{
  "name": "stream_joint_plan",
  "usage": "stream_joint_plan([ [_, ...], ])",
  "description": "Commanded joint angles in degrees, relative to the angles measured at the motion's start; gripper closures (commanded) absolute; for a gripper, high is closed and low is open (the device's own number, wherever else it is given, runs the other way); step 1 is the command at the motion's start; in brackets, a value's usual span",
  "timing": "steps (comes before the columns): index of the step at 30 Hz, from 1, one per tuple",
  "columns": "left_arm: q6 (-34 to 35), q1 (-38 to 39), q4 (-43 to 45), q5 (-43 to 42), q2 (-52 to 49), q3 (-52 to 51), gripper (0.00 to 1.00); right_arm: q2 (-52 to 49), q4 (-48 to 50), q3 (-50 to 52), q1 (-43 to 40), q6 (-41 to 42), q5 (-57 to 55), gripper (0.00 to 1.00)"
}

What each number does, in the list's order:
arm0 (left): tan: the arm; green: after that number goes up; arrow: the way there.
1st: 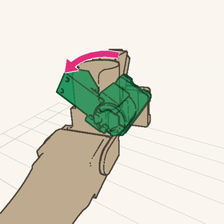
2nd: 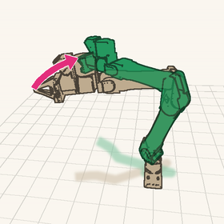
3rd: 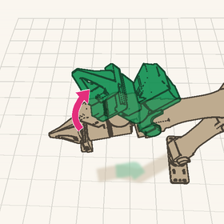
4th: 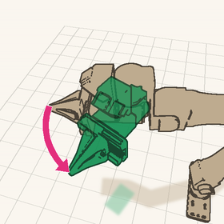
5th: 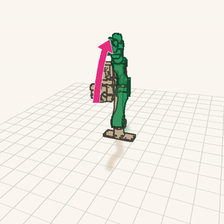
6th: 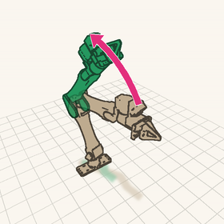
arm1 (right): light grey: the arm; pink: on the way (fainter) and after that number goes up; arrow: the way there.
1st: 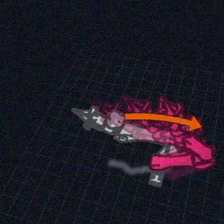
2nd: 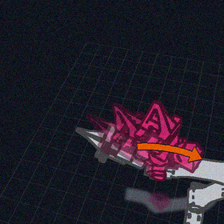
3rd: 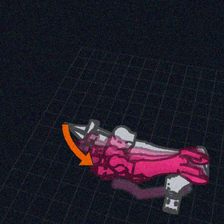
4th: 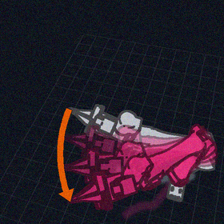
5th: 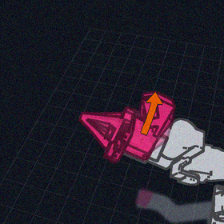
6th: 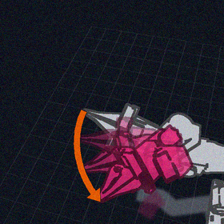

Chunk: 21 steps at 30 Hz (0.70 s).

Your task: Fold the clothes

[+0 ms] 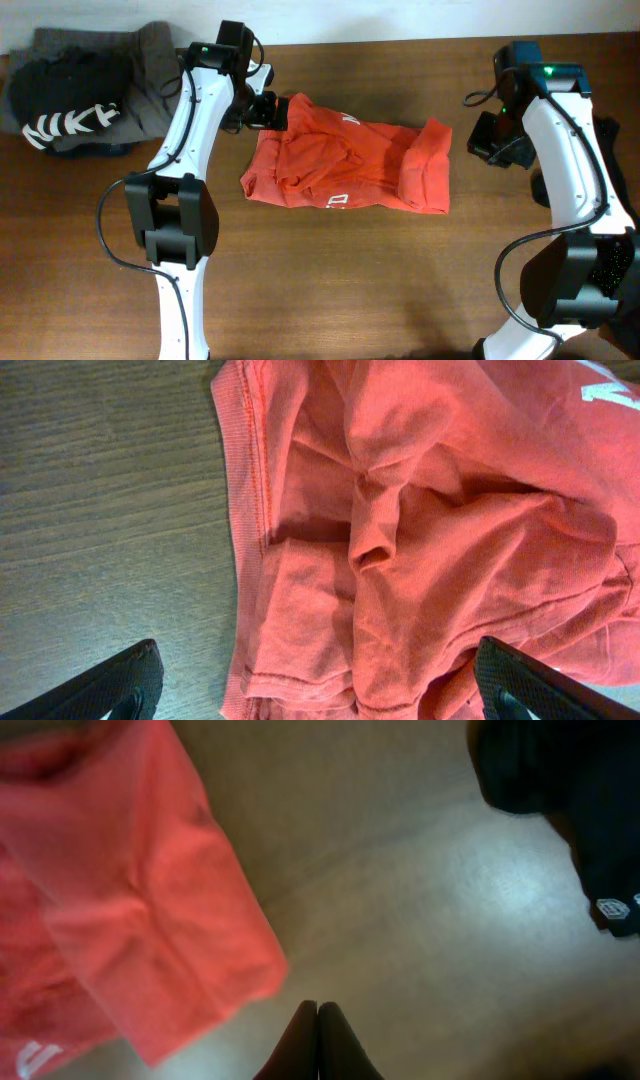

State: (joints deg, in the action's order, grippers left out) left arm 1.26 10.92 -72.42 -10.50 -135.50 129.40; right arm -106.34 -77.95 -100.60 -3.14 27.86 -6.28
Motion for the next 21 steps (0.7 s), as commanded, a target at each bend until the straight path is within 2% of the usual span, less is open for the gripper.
stream_joint_plan([
  [1, -0.9, -0.1, 0.7, -0.7, 1.4, 0.8, 0.01, -0.4, 3.4, 0.2, -0.3, 0.9, -1.7, 0.96],
  [5, -0.9, -0.1, 0.9, -0.7, 1.4, 0.8, 0.01, -2.6, 10.4, 2.1, -0.3, 0.9, 0.3, 0.96],
  [13, -0.9, -0.1, 0.0, -0.7, 1.4, 0.8, 0.01, -10.5, 16.8, 3.0, -0.2, 1.0, 4.9, 0.96],
  [21, -0.9, -0.1, 0.0, -0.7, 1.4, 0.8, 0.01, -16.0, 24.4, 3.0, 1.5, 0.9, 15.8, 0.96],
])
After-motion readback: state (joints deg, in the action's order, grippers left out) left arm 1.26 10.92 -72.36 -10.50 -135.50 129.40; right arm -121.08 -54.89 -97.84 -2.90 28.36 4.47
